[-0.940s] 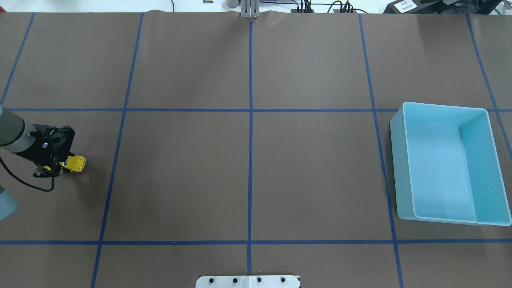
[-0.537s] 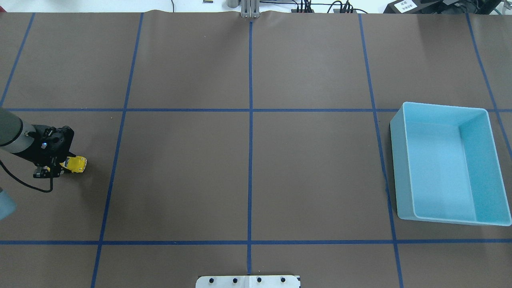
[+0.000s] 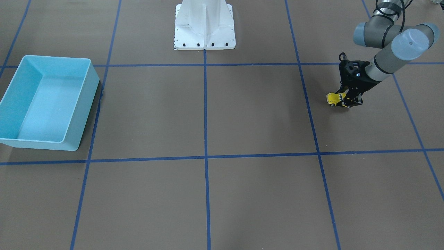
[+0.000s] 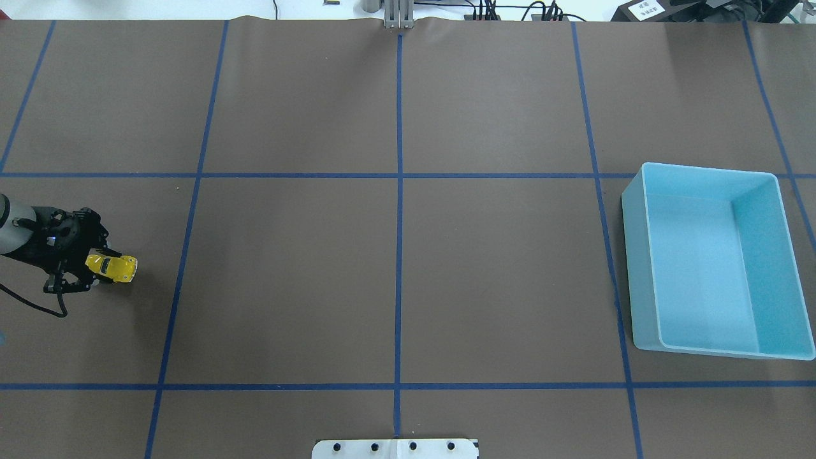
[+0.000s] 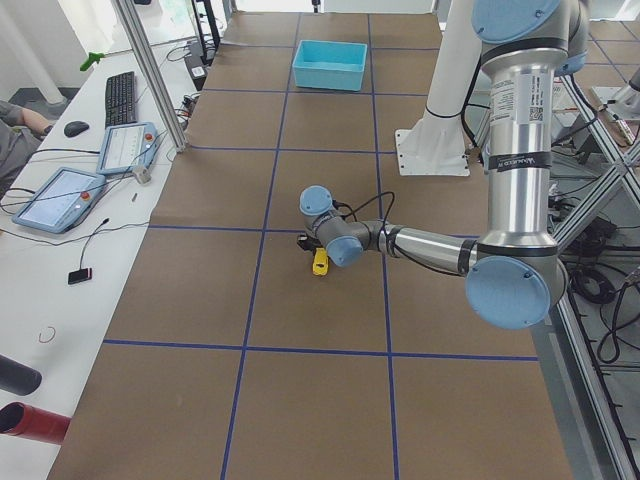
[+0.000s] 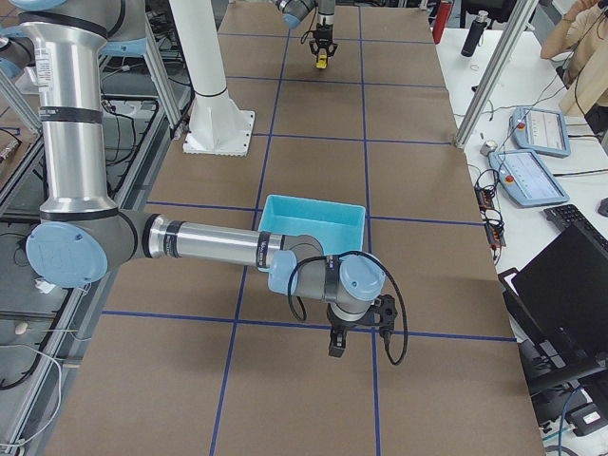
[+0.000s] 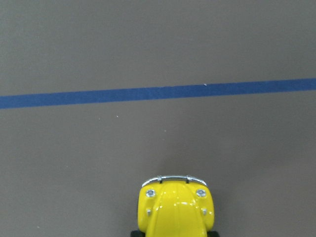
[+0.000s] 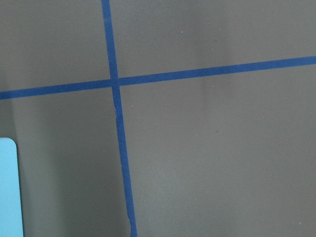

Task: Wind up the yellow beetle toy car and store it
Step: 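Press the car down with the left gripper and drag it away from the bin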

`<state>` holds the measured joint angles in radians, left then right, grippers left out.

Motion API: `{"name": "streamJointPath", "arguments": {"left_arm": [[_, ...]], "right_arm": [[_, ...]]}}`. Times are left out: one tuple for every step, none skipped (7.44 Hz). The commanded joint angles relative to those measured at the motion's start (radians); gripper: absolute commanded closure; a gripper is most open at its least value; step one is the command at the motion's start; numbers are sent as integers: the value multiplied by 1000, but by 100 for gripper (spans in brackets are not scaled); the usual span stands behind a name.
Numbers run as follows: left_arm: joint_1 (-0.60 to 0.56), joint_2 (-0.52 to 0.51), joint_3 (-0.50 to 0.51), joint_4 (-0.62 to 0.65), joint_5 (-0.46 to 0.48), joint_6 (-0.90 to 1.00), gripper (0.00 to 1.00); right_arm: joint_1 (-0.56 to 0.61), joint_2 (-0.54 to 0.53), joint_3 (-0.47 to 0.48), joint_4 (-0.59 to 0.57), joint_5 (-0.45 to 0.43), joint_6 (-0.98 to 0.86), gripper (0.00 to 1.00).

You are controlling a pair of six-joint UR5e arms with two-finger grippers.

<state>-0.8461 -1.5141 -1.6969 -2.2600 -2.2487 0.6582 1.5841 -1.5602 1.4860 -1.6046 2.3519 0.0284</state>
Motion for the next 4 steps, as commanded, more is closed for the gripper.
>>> {"name": "streamJointPath", "arguments": {"left_arm": [[-2, -1, 0, -12, -24, -22, 100], [-2, -17, 0, -13, -32, -60, 100], [-1, -18, 5, -13, -32, -62, 100], [-1, -18, 9, -12, -35, -62, 100]], "right_arm": [[0, 3, 0, 0, -2, 4, 0], [0, 3, 0, 0, -2, 4, 0], [0, 3, 0, 0, -2, 4, 0], [-1, 5, 0, 0, -2, 4, 0]]}}
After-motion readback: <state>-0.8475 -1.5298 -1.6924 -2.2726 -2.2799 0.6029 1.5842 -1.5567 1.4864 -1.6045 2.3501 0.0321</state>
